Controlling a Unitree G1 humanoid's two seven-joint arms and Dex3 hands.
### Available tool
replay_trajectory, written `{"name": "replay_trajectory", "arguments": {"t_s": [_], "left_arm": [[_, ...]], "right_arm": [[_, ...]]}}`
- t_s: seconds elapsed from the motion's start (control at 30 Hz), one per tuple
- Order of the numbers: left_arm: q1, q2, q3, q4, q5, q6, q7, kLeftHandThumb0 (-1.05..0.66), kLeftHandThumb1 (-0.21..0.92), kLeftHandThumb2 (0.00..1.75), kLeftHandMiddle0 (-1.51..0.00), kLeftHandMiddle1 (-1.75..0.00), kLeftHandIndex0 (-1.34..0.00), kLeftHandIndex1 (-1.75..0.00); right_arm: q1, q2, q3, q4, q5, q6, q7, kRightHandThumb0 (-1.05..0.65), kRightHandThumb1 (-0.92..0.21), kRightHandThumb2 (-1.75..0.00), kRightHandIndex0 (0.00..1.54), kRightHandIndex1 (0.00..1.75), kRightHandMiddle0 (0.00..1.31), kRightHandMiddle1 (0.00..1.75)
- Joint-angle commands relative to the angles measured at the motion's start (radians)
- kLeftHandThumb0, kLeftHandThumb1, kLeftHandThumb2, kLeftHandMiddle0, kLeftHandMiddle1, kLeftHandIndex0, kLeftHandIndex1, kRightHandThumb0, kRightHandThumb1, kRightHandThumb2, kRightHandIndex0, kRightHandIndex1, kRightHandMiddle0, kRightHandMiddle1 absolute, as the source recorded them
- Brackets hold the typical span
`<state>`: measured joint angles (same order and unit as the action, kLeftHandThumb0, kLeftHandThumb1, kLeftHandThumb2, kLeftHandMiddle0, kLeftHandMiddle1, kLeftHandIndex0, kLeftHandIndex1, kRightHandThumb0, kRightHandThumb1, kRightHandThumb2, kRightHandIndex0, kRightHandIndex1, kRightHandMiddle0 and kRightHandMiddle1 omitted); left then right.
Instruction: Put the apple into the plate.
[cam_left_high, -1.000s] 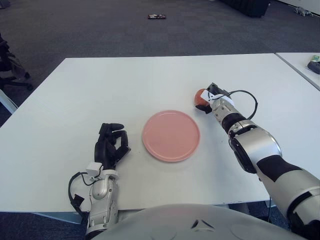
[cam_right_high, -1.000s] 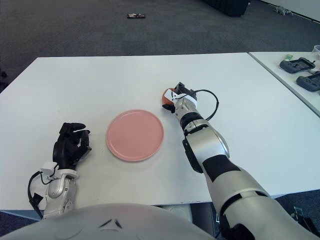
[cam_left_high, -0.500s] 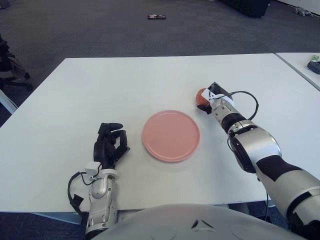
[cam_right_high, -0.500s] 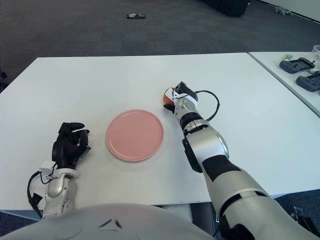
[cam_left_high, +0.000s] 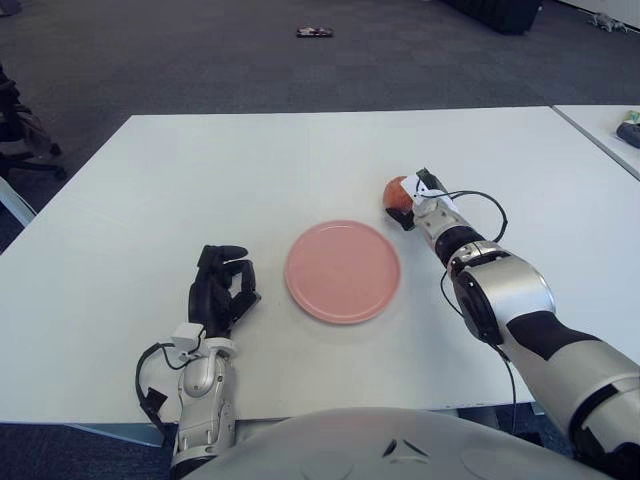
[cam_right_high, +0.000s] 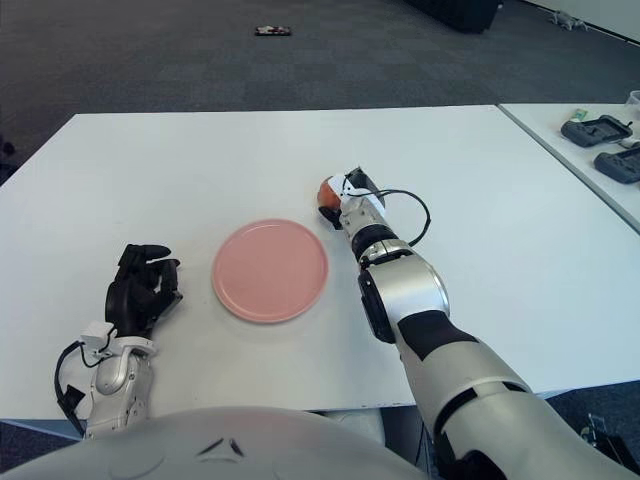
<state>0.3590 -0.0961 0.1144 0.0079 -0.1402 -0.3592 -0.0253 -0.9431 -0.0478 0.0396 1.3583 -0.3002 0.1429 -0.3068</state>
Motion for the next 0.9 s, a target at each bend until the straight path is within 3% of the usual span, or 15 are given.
{"name": "replay_trajectory", "arguments": {"t_s": [0.0, 0.23, 0.43, 0.67, 0.87], "left_arm": [[0.009, 0.001, 0.0, 0.028, -0.006, 0.047, 0.004, -0.39, 0.67, 0.88, -0.99, -1.75, -0.35, -1.75], [0.01, 0.006, -0.006, 0.028, 0.014, 0.038, 0.007, -0.38, 0.67, 0.87, -0.98, -1.75, -0.35, -1.75], [0.007, 0.006, -0.007, 0.027, 0.026, 0.036, 0.013, -0.39, 0.67, 0.88, -0.98, -1.75, -0.35, -1.75], [0.009, 0.001, -0.008, 0.018, 0.021, 0.051, 0.015, -0.38, 0.67, 0.87, -0.96, -1.75, -0.34, -1.75], [0.007, -0.003, -0.008, 0.015, 0.018, 0.051, 0.016, -0.38, 0.68, 0.87, -0.96, -1.75, -0.34, -1.75]], "right_arm": [[-0.03, -0.008, -0.073, -0.014, 0.076, -0.044, 0.041, -0.01, 0.02, -1.69, 0.89, 1.69, 0.63, 1.75], [-0.054, -0.008, -0.18, -0.028, 0.19, -0.083, 0.111, -0.01, 0.03, -1.68, 0.9, 1.65, 0.64, 1.75], [-0.065, 0.018, -0.221, -0.058, 0.25, -0.128, 0.143, -0.01, 0.07, -1.71, 0.93, 1.63, 0.67, 1.75], [-0.043, 0.06, -0.233, -0.131, 0.299, -0.219, 0.201, 0.0, 0.09, -1.74, 0.95, 1.64, 0.68, 1.75], [0.034, 0.075, -0.194, -0.24, 0.297, -0.331, 0.309, 0.0, 0.09, -1.75, 0.95, 1.66, 0.68, 1.75]]}}
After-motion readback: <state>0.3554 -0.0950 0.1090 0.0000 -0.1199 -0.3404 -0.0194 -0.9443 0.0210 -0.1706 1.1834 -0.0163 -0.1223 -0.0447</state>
